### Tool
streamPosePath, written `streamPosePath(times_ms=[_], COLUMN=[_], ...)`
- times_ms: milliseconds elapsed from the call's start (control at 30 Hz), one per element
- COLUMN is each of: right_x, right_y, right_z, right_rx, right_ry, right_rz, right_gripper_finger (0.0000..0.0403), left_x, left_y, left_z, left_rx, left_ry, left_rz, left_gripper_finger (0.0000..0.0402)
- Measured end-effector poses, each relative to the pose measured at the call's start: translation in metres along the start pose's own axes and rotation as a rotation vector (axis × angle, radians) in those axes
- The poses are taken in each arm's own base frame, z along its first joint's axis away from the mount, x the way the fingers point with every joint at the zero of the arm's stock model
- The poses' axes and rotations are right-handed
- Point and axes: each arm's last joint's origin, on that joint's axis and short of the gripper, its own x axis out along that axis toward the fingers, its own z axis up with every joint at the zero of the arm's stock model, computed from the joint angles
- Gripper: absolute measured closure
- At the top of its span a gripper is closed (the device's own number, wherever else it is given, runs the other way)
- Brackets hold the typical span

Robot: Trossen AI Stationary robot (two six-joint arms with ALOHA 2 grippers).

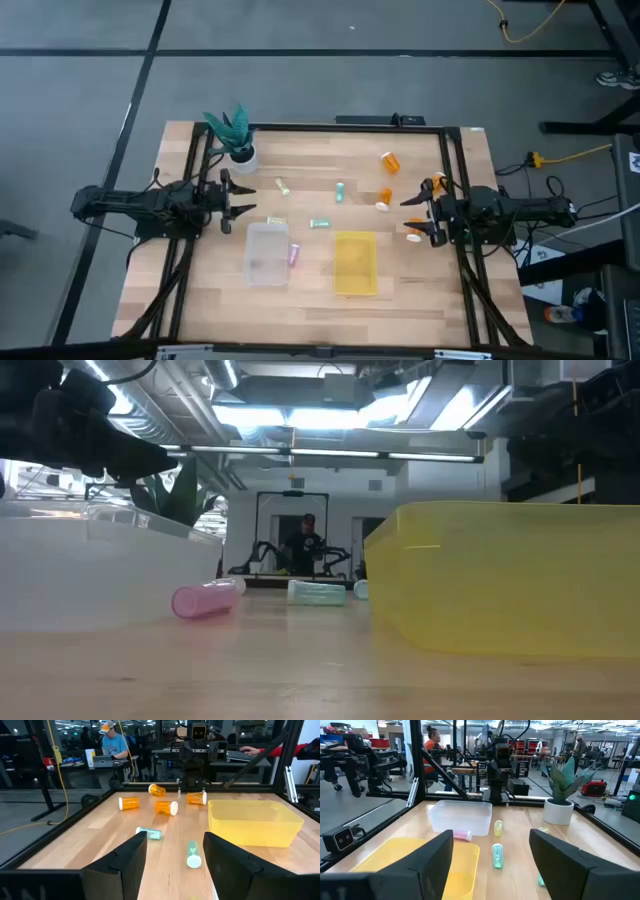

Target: Pick and place medicine bottles into bin by pill shape (circle, oval)

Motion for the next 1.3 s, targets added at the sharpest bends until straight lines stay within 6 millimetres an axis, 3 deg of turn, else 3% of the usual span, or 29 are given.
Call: streamPosePath(times_ms=[1200, 1300], right_x=[0.0, 0.0], right_y=[0.0, 0.0005], right_z=[0.0005, 0.0028], right_rx=[0.003, 0.084], right_ry=[-0.006, -0.03], right_rz=[0.0, 0.022], right_gripper_finger=[0.0138, 0.0138], left_x=[0.0, 0.0], left_y=[0.0, 0.0], left_z=[0.0001, 0.0001], left_rx=[0.0, 0.0], left_ry=[0.0, 0.0], left_rz=[0.0, 0.0], left_gripper_finger=[0.0211, 0.0211])
